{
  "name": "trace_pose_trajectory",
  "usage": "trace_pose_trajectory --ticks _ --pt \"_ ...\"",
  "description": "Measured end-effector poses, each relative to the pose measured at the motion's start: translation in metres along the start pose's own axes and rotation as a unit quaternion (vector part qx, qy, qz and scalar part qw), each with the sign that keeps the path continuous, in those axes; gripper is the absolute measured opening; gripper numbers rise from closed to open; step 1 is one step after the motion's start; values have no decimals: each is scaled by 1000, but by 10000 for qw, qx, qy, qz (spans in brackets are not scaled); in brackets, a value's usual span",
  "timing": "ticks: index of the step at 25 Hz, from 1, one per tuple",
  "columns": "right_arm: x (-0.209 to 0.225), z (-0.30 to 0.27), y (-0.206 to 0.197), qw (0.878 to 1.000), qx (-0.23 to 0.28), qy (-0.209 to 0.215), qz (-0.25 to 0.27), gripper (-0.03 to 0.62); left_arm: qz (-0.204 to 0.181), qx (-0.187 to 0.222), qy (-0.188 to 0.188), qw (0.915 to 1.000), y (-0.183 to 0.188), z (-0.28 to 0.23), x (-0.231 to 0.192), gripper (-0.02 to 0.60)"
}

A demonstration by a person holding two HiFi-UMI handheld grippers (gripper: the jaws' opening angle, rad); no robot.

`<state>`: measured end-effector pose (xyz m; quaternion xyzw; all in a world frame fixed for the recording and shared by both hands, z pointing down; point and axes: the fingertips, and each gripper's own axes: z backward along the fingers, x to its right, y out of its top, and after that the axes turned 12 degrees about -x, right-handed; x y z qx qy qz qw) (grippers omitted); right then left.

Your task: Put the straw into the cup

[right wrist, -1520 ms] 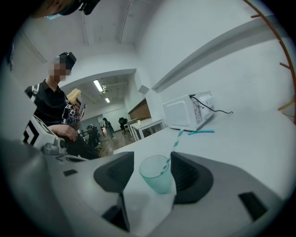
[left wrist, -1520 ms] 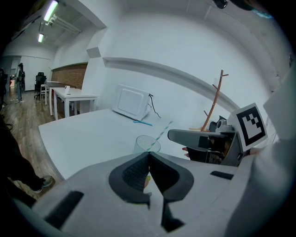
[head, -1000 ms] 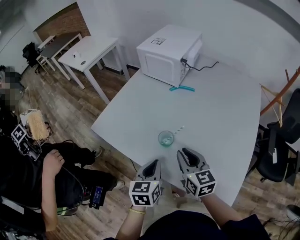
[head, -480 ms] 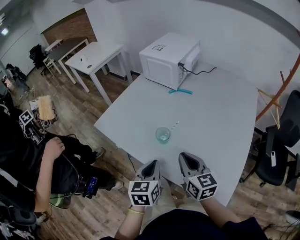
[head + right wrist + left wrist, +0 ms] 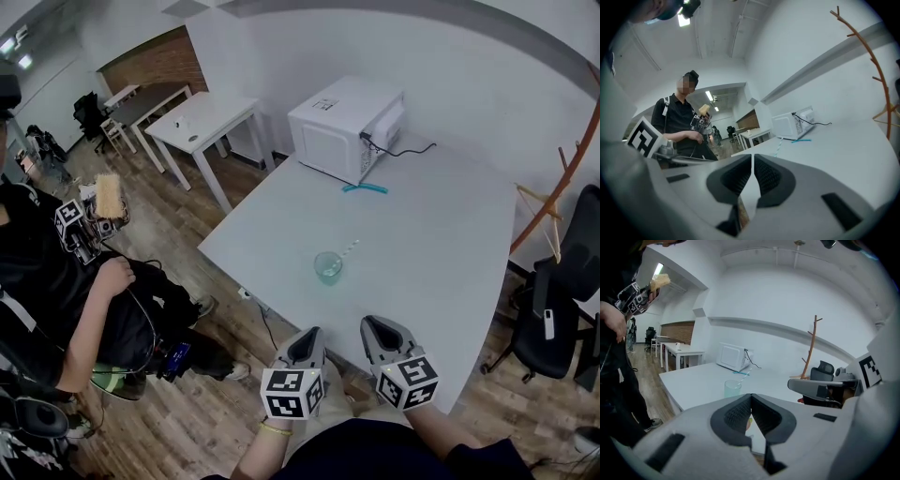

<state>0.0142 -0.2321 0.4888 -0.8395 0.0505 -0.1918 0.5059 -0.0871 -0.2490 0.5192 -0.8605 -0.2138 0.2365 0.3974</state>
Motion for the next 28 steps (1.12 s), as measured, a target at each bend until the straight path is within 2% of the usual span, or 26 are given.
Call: trace_pose_trajectory --ticks 5,28 --pt "-6 9 -3 9998 -16 -22 214 31 16 50 25 10000 -6 9 7 19" --pt "-22 24 -4 9996 31 106 261 31 -58 125 -54 9999 -6 22 21 18"
